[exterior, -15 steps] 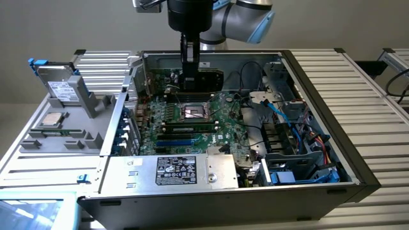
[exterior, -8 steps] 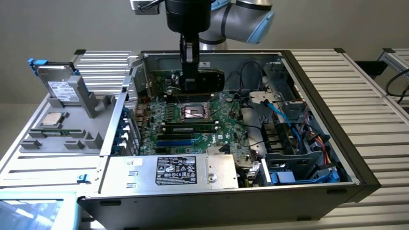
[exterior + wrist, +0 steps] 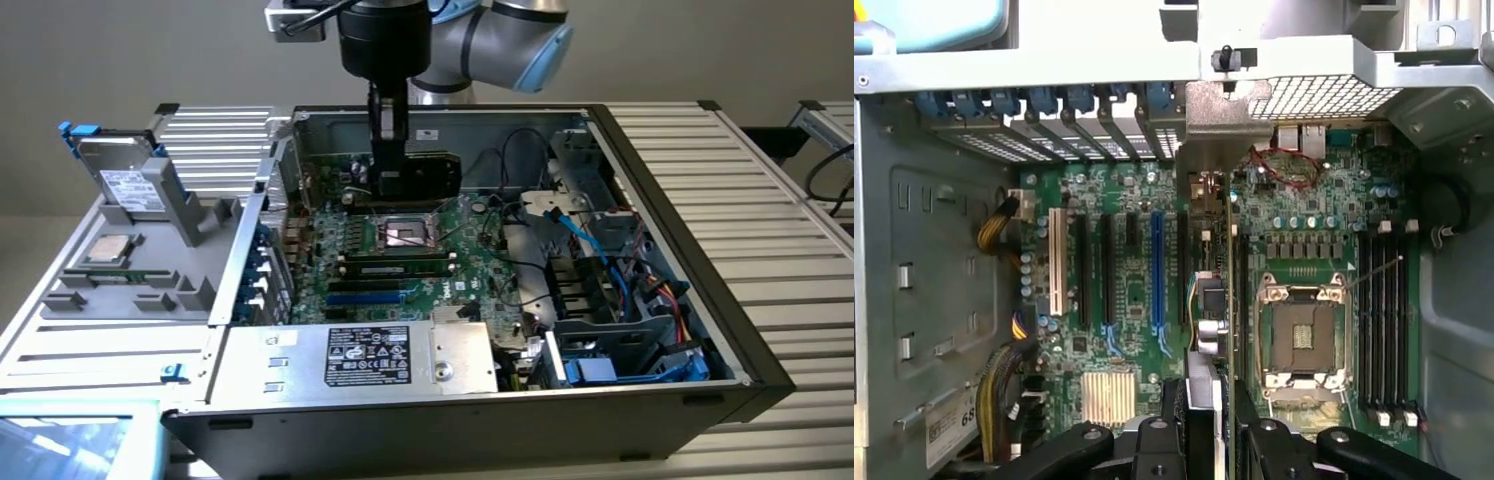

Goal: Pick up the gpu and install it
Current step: 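Insert the gpu into the slot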

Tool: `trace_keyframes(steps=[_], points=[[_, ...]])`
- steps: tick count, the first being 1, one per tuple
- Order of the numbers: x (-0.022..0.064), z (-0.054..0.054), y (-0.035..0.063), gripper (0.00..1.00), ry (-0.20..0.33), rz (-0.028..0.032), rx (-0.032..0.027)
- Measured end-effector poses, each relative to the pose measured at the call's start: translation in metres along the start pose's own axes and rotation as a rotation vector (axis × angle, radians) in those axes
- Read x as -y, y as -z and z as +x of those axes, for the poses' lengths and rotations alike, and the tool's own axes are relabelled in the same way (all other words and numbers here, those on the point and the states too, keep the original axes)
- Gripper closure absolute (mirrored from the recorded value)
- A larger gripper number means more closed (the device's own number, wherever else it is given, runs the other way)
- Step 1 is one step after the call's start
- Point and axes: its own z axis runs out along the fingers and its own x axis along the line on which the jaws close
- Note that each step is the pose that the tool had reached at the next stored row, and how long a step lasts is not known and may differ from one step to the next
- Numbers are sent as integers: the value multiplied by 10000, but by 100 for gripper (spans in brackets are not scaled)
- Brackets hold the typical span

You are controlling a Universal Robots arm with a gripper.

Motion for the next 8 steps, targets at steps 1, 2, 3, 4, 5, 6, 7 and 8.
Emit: trace_keyframes(steps=[1,2,3,4,5,6,7,8], points=[[-16,0,-10,71,14,-11,-7],[-40,0,-20,71,27,-21,-13],[-64,0,-32,71,41,-27,-16],[-81,0,-43,71,58,-37,-16],[-85,2,-58,71,74,-49,-18],[-85,9,-75,71,88,-53,-19],[-86,17,-94,71,103,-53,-19],[-86,30,-113,71,119,-54,-19]])
